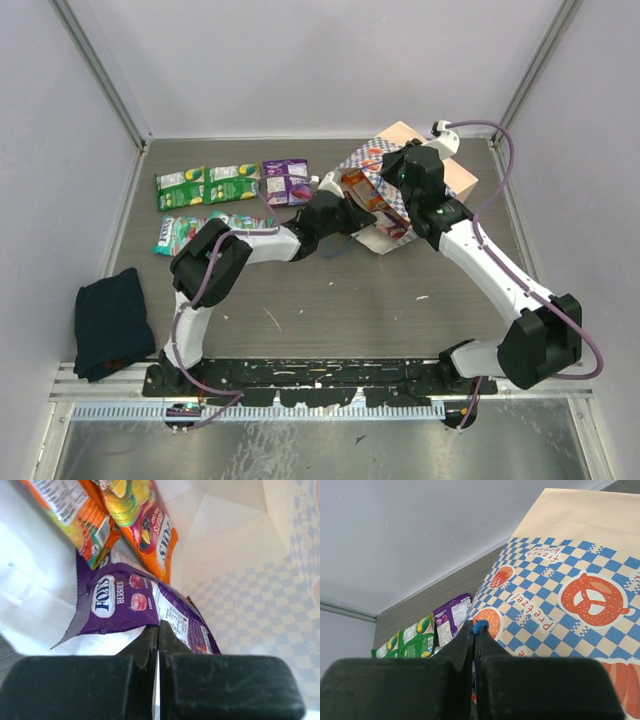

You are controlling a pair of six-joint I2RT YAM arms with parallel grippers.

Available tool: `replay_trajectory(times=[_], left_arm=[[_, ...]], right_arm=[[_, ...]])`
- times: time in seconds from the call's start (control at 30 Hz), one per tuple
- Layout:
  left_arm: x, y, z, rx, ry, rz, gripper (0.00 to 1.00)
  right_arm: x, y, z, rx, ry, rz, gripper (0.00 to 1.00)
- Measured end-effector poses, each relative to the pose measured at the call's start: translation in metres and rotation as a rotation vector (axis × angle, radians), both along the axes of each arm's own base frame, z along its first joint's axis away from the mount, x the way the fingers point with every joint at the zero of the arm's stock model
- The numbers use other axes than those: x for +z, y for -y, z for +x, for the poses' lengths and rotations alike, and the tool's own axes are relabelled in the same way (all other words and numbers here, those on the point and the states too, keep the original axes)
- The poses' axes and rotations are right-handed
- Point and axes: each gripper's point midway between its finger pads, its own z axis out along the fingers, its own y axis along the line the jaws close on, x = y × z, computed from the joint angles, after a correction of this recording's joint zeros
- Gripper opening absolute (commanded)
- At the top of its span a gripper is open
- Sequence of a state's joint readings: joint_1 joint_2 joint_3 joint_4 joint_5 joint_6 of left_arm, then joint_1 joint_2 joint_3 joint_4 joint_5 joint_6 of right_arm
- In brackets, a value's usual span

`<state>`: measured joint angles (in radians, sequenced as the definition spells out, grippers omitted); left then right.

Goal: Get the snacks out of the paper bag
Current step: Take out the snack from the paper bag, then place the snack at the center of the board.

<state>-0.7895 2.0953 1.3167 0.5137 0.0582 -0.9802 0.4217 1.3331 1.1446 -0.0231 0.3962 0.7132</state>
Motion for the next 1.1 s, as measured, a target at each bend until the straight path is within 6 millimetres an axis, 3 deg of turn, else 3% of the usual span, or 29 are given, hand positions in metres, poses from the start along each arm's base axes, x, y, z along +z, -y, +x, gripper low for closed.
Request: replay_trajectory(times=[0.13, 0.23, 0.43, 0.57, 0.67, 0.9, 1.0, 1.1], left_arm=[[-0.005, -0.017, -0.010, -0.040, -0.028, 0.010, 0.00], [0.008, -0.027, -0.017, -0.062, -0.010, 0.030, 0.00], [0.076, -0.051, -0.038, -0.118, 0.129, 0.075, 0.00], [0.106, -0.084, -0.047, -0.123, 0.195, 0.079, 0.00], [0.101, -0.114, -0.053, -0.132, 0.190, 0.096, 0.00], [0.062, -0.181, -0.065, -0.150, 0.089, 0.168, 0.00], [0.052, -0.195, -0.064, -0.169, 0.051, 0.177, 0.00], [0.042, -0.192, -0.064, -0.232, 0.015, 0.175, 0.00]], right_arm=[[-0.008, 0.009, 0.003, 0.005, -0.012, 0.002, 0.00], [-0.014, 0.015, 0.006, 0.011, -0.023, 0.006, 0.00], [-0.023, 0.016, 0.013, 0.043, -0.038, -0.009, 0.00], [-0.026, 0.027, 0.017, 0.034, -0.045, -0.022, 0.00], [-0.027, 0.040, 0.020, 0.013, -0.046, -0.034, 0.00], [-0.038, 0.063, 0.024, -0.038, -0.059, -0.052, 0.00], [-0.054, 0.065, 0.022, -0.039, -0.089, -0.059, 0.00], [-0.064, 0.061, 0.024, -0.023, -0.113, -0.060, 0.00]])
